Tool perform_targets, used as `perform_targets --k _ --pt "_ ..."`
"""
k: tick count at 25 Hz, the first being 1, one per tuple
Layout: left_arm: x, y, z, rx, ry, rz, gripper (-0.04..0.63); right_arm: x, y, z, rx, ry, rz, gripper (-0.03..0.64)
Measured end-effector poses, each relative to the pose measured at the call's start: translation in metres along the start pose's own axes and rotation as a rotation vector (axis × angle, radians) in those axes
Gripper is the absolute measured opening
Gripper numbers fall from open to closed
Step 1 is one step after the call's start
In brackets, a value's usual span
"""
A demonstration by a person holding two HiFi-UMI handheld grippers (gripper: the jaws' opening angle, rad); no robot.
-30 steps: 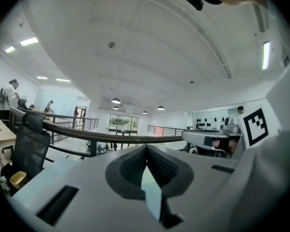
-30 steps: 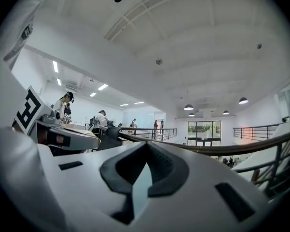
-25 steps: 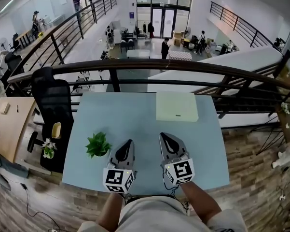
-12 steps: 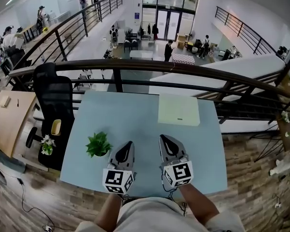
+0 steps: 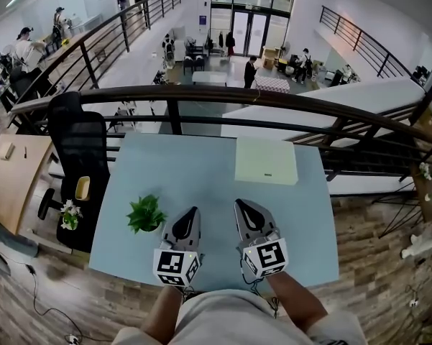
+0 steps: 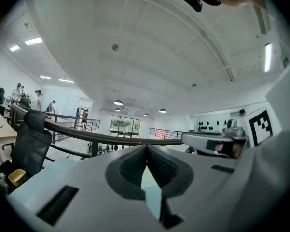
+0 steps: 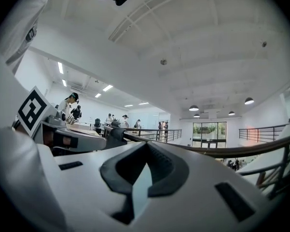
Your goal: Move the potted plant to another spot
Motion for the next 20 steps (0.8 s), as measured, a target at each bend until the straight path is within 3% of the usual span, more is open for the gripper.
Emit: perform_targets --k 20 --pt "-0.0037 0.0015 -0.0025 0.006 -0.005 0.001 0.012 -0.0033 0.0 -0.0021 0.023 -0.005 0.035 0.002"
Point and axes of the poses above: the fingertips, and each gripper's own axes: z forward along the fingers, y to its right, x out of its top, the point moved 5 cm from there along -z, backward along the fingers, and after that the axes turned 9 degrees about -z, right-handed, at the moved point
